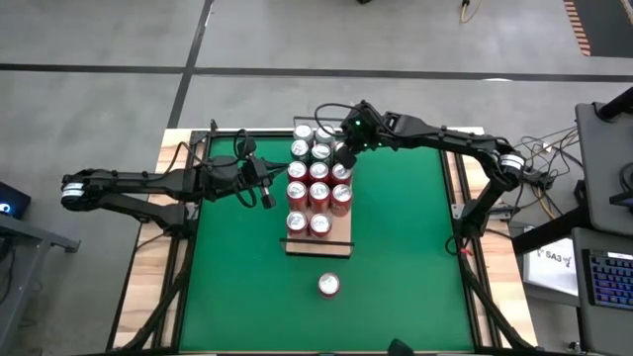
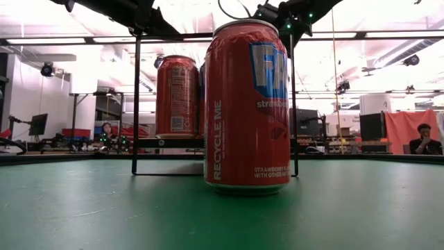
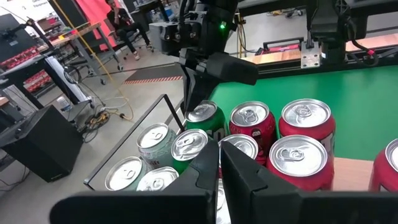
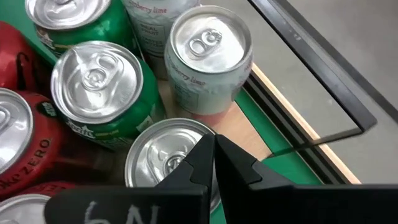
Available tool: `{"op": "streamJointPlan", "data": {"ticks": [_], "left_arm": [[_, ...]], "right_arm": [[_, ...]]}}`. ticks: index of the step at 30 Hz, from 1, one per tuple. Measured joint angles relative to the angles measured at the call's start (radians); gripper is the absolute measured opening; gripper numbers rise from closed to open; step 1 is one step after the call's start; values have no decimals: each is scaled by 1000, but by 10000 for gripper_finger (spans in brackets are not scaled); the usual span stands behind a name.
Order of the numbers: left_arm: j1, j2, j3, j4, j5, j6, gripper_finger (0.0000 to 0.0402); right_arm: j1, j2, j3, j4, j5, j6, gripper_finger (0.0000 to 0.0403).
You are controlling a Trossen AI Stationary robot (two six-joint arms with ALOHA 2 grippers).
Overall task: Place canned beverage on shelf
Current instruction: Put the green soda can on the shelf and aligned with the other green soda can
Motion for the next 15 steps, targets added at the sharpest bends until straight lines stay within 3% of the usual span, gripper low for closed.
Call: {"op": "streamJointPlan", "data": {"ticks": [15], "left_arm": [[0,0,0,-3,0,1,0]], "right_arm": [[0,-18,0,-44,22,67,9]]}}
